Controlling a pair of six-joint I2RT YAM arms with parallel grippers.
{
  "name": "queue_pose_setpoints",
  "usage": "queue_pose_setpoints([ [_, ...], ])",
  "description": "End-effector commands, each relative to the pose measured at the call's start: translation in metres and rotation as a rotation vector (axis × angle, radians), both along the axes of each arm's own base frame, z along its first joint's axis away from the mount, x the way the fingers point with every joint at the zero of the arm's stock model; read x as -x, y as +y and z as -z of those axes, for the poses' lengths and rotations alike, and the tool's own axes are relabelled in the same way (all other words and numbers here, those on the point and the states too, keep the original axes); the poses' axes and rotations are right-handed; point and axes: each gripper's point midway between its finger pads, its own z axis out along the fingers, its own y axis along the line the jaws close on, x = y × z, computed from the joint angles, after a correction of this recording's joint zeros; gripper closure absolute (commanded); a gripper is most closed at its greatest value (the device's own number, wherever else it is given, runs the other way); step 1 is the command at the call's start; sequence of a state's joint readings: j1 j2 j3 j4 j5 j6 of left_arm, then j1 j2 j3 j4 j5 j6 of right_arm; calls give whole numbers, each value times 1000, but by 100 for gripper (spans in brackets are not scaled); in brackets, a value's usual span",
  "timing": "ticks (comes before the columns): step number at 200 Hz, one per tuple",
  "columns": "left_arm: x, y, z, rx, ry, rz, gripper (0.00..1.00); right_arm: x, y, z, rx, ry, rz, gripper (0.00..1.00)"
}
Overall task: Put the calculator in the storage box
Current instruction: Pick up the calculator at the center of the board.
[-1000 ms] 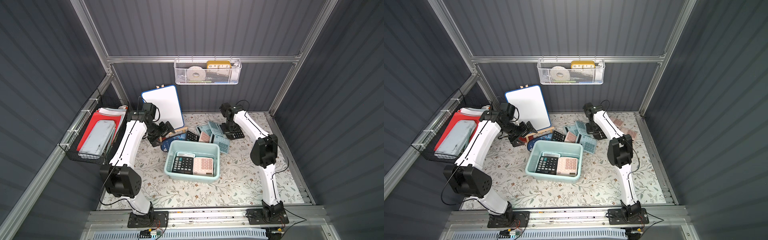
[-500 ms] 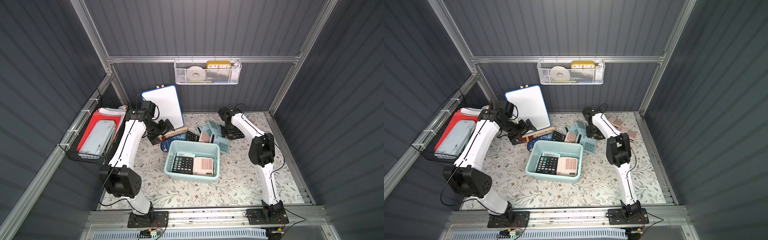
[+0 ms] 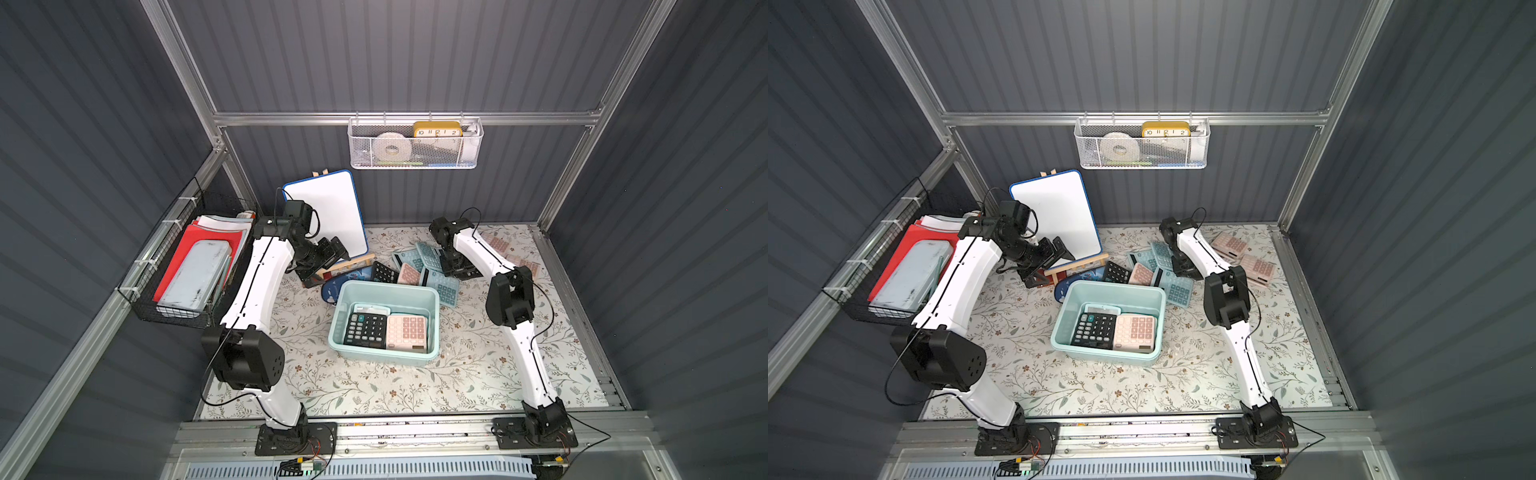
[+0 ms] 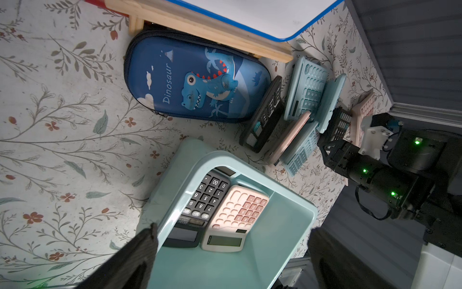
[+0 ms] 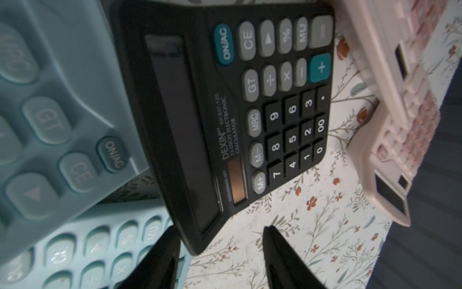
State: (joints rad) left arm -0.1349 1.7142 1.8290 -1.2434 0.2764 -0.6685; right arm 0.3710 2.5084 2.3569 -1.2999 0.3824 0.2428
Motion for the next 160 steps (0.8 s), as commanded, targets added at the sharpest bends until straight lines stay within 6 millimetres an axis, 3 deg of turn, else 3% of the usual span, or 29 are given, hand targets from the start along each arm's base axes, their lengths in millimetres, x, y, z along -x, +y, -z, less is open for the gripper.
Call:
queue_pose_setpoints([
  [1,-1,0,-3,0,-4,16,1,1,-2,3,53,10,-16,46],
  [83,-3,-1,-2,5,-3,18,1,6,0,15,85,36,-13,60],
  [118,-2,-1,-3,8,-10,15,1,8,-3,11,92,31,5,76],
  [160,2,0,-5,10,-23,8,1,7,4,-12,36,-14,22,97],
])
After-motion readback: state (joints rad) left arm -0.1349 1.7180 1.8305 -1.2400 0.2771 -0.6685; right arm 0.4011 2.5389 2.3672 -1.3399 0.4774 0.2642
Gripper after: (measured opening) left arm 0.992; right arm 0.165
